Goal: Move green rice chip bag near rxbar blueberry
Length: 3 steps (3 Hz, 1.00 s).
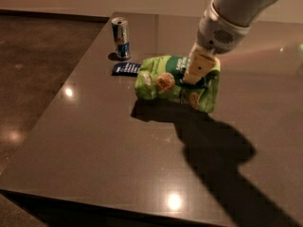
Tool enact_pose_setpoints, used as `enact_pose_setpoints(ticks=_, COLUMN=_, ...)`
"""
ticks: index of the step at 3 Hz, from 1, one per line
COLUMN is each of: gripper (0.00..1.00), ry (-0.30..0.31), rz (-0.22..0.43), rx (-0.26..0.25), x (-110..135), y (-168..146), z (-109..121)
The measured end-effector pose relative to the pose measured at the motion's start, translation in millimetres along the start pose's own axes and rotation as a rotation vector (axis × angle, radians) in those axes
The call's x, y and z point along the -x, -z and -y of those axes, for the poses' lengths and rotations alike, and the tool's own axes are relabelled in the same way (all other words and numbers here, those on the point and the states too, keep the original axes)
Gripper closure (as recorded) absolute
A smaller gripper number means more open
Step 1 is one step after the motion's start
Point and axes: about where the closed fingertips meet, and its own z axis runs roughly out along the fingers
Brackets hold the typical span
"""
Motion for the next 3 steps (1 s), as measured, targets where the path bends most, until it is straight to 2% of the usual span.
enact_pose_setpoints(ticks=1, gripper=0.99, ry=-0.043, rz=-0.013, rx=-0.036, x=11, y=-5, z=42)
enact_pose_setpoints(ticks=3, gripper=0.56, ry=-0.083, rz=-0.032, rx=-0.066, x=10, y=-18, z=80)
